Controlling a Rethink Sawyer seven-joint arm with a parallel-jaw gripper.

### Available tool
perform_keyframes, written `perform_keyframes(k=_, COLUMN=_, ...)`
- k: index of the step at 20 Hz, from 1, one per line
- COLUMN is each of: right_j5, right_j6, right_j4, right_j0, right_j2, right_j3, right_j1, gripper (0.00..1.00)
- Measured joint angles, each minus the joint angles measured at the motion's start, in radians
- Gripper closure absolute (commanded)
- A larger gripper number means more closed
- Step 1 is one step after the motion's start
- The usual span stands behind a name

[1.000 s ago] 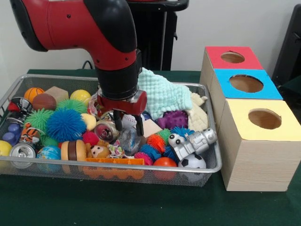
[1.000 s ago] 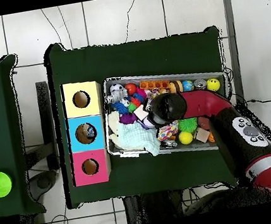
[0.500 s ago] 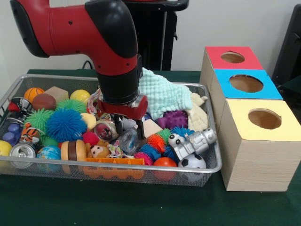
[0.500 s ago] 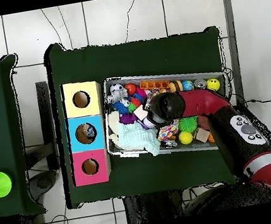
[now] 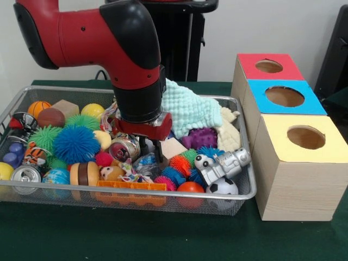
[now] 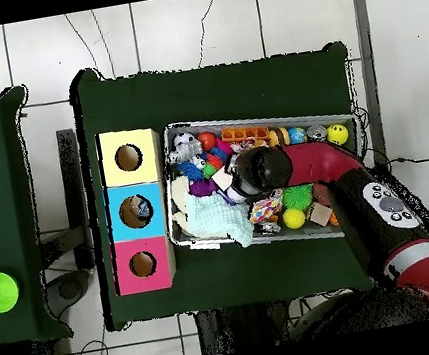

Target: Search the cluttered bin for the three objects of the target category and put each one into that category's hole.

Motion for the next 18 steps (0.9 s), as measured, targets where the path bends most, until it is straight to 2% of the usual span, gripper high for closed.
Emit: perform_keyframes(k=18, right_j5=-0.001, right_j6=0.0, right_j4=-0.001, right_j0=0.0, right_j2=0.0, right_j3=0.004, right_j1=-0.009, gripper=1.0)
